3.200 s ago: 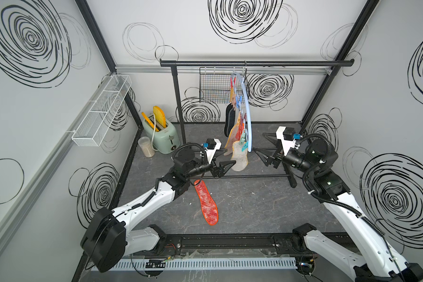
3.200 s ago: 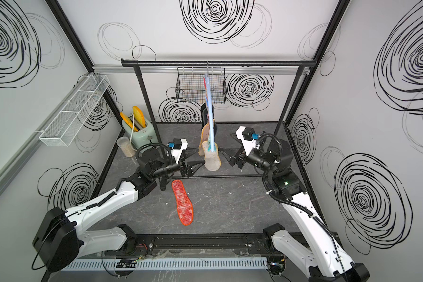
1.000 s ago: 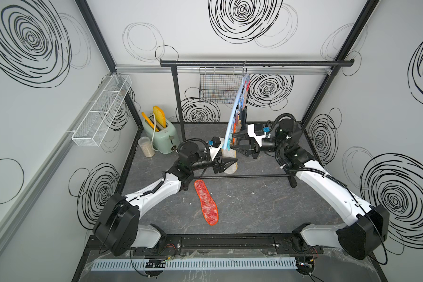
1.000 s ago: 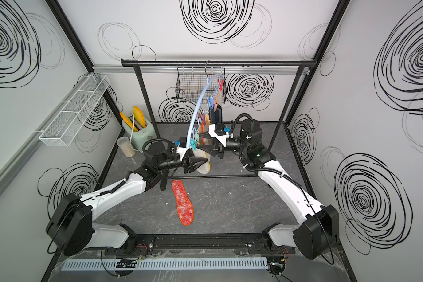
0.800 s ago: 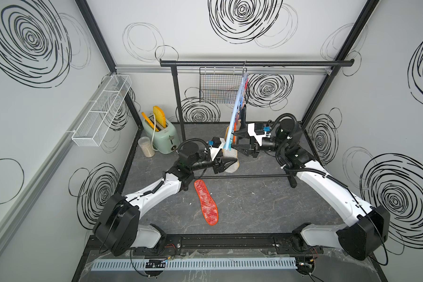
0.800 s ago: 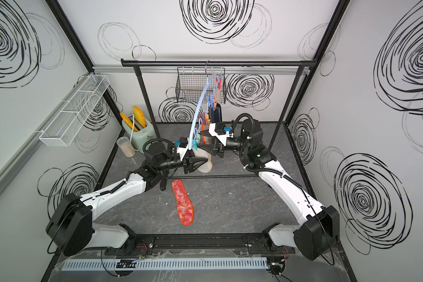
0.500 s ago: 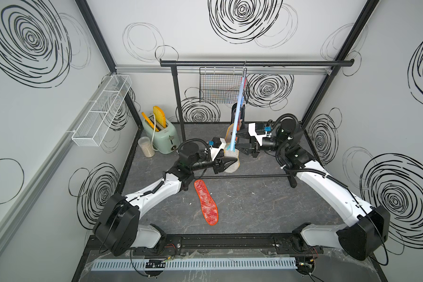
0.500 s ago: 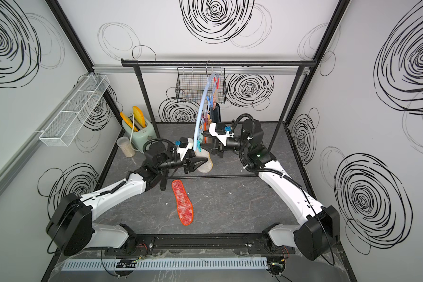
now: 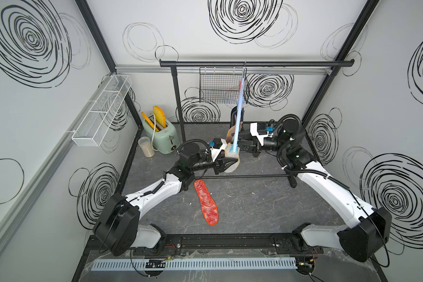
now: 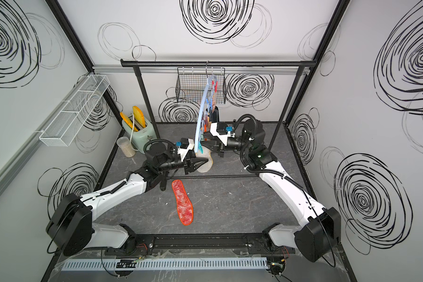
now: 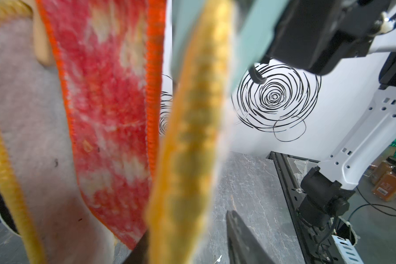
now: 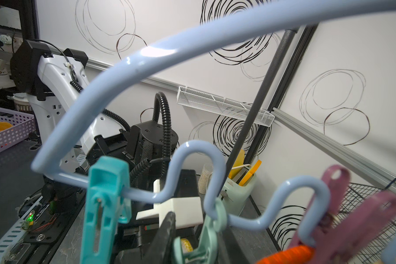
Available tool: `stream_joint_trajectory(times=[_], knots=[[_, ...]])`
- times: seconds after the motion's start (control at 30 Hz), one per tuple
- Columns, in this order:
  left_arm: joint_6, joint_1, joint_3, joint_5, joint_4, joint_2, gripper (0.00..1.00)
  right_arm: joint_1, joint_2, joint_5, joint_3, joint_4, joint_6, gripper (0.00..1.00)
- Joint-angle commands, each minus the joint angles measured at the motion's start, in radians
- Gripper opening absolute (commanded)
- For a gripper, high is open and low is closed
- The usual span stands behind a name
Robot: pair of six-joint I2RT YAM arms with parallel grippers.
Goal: Take the shoe insoles off the hanger
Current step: Open the clamp at the hanger.
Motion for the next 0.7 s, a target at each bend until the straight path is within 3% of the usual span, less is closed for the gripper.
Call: stream_joint_trajectory(times=[0.0,0.3,0.53,0.67], knots=[[0.025,-0.005,0.023,0.019,-0.010,0.001,0.38,0.005,-0.025,-0.031,-0.010,0.007,-0.014,0.27],[0.033,-0.008,0.017,0.017,-0.016,-0.005,0.01,0.005,-0.028,-0.029,-0.009,-0.001,-0.016,0.25],[0.036,-0.014,0.017,0.011,-0.024,-0.014,0.00,0.005,-0.028,-0.034,-0.006,-0.002,-0.015,0.23],[0.040,-0.017,0.015,0.002,-0.033,-0.021,0.00,0.005,-0.029,-0.034,-0.006,-0.003,-0.015,0.16]])
